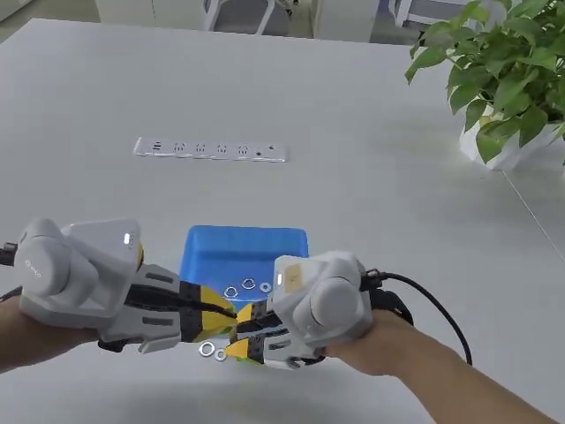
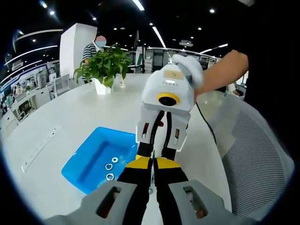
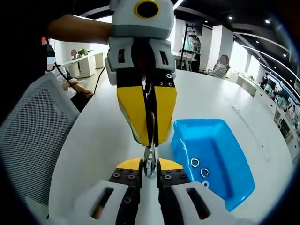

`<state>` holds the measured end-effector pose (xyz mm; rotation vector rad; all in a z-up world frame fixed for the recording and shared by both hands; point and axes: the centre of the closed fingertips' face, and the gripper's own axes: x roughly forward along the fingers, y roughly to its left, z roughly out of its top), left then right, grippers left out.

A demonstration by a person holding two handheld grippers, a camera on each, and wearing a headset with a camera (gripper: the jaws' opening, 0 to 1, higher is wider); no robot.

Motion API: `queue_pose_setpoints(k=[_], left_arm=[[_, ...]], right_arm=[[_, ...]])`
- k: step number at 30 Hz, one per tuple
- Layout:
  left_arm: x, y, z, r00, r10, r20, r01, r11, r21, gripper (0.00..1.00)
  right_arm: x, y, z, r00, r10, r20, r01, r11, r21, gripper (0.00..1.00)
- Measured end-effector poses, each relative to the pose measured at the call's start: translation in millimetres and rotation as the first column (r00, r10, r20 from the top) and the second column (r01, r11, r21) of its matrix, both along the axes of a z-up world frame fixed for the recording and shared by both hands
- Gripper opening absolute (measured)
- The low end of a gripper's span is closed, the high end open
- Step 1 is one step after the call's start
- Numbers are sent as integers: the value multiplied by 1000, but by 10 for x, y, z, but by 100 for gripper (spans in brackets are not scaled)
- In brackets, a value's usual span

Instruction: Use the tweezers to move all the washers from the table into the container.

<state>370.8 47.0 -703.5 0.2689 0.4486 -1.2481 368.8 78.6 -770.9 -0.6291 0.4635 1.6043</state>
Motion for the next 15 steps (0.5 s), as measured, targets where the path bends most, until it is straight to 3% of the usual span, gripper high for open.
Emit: queue_pose_setpoints(k=[3, 15], left_arm=[[3, -4, 1, 1000, -2, 0, 2, 1000, 0, 5], [1, -3, 1, 1000, -15, -6, 15, 1000, 6, 5]], right_arm=[[1, -33, -59, 999, 25, 26, -23, 999, -41, 12], [4, -24, -52, 1000, 16, -1, -16, 1000, -20, 9]])
